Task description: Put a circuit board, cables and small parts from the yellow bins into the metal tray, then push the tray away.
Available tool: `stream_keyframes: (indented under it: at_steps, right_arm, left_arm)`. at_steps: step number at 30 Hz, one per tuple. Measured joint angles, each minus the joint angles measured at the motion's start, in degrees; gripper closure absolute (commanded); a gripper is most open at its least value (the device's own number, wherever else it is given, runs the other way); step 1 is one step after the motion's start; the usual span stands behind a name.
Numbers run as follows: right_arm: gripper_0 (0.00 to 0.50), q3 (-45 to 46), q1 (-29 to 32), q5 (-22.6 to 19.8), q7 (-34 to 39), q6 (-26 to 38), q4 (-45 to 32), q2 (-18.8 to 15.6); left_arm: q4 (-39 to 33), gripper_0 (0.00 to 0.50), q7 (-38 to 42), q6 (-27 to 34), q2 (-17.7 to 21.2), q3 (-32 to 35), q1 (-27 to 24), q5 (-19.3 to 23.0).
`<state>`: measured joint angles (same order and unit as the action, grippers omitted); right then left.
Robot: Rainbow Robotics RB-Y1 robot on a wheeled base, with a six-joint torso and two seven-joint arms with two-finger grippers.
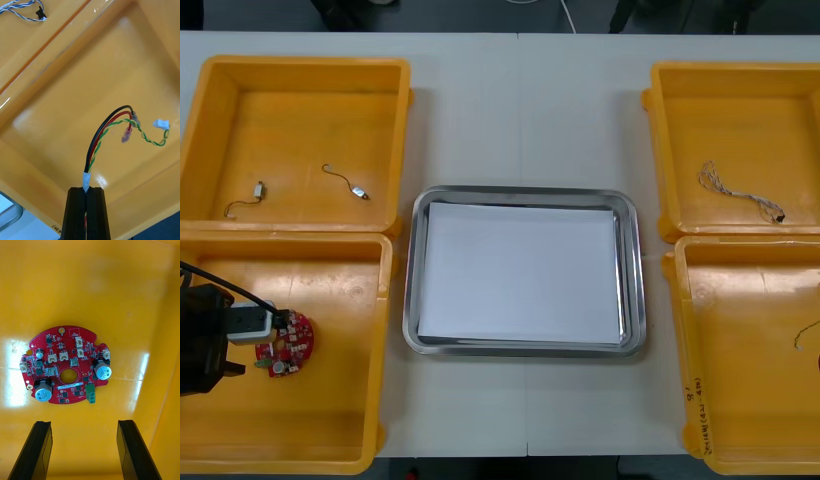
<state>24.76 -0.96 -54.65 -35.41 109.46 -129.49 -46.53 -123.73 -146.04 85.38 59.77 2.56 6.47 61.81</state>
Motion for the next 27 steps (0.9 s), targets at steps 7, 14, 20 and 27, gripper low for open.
stream_keyframes:
  at_steps: [7,14,20,27]
  right_arm:
    - [0.500,0.0,-0.2,-4.8,-2.6,0.0,-2.6,-4.2]
    - [0.500,0.0,-1.4,-7.8,-4.3,0.0,-4.5,-6.5]
    - [0.500,0.0,-2.6,-8.2,-16.7,0.0,-5.5,-6.8]
    - [0.500,-1.5,-4.8,-8.7,-19.2,0.0,-8.2,-7.6]
  left_arm:
    - [0.0,0.000,0.0,-3.2,0.0,0.0,2.0,0.0]
    - [0.1,0.000,0.0,-5.7,0.0,0.0,3.9,-0.2]
    - [2.2,0.000,0.0,-9.1,0.0,-0.8,4.1,-0.6]
    - [4.2,0.000,0.0,-11.8,0.0,-4.2,4.1,-1.7]
